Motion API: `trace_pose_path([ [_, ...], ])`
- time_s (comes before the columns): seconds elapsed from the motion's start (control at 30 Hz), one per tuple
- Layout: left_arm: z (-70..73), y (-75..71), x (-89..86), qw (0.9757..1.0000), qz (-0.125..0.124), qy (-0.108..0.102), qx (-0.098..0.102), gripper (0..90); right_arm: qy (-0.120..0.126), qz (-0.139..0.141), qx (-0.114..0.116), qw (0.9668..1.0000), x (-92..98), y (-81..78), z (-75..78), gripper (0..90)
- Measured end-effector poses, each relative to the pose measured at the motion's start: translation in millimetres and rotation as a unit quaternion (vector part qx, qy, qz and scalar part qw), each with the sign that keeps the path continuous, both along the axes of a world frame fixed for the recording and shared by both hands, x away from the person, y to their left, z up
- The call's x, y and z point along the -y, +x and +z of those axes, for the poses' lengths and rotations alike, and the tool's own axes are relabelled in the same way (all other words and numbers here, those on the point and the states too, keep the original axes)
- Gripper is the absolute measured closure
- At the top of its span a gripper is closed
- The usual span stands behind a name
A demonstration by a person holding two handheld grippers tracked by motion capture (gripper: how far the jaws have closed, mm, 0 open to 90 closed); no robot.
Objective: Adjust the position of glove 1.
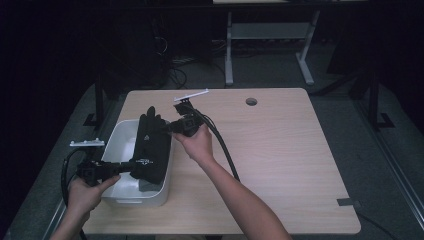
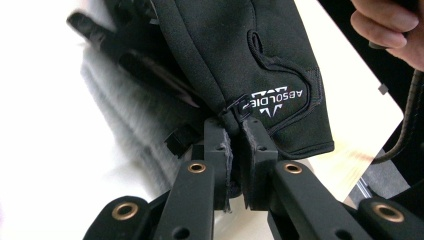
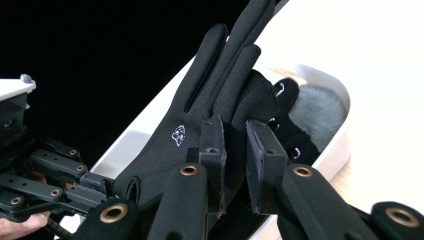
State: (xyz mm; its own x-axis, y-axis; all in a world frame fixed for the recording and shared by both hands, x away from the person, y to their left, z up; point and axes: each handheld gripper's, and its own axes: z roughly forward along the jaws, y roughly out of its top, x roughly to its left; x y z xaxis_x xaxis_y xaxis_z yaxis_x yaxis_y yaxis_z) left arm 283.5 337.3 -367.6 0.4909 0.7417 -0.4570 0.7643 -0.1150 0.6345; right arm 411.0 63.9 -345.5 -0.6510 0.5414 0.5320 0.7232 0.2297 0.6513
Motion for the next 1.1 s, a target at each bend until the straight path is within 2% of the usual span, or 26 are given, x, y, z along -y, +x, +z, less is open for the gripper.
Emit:
trace_pose_path([
  [0.2,-13.0,-2.3,-3.8,0.9997,0.003,0.008,-0.024,83.3,-0.011,0.005,-0.016,0.9998,-8.9,-1.1,-17.6,78.4],
  [0.5,-17.7,-2.1,-3.4,0.9991,-0.004,0.021,-0.037,82.3,-0.03,0.006,-0.023,0.9993,-10.4,-1.2,-31.9,74.9],
  [0.57,-19.3,-1.8,-3.7,0.9991,0.002,0.015,-0.039,76.9,-0.036,0.002,-0.022,0.9991,-8.5,0.0,-33.0,68.5],
  [0.63,-19.4,-1.0,-5.4,0.999,0.004,0.02,-0.04,70.1,-0.039,0.0,-0.02,0.999,-6.2,1.1,-33.1,66.4],
  [0.8,-11.9,0.6,-9.6,0.9994,0.015,0.02,-0.023,66.6,-0.035,-0.003,-0.012,0.9993,2.5,2.2,-28.5,64.0],
  [0.83,-9.2,1.2,-9.9,0.9994,0.007,0.025,-0.022,66.9,-0.034,-0.004,-0.012,0.9993,3.6,2.1,-27.6,63.8],
  [0.97,-3.5,2.4,-6.2,0.9996,0.004,0.023,-0.014,67.7,-0.028,-0.002,-0.009,0.9996,8.9,2.1,-24.1,62.7],
  [1.1,1.5,3.9,-0.2,0.9999,0.005,0.012,-0.005,67.9,-0.024,-0.003,-0.006,0.9997,15.6,2.1,-19.6,62.7],
])
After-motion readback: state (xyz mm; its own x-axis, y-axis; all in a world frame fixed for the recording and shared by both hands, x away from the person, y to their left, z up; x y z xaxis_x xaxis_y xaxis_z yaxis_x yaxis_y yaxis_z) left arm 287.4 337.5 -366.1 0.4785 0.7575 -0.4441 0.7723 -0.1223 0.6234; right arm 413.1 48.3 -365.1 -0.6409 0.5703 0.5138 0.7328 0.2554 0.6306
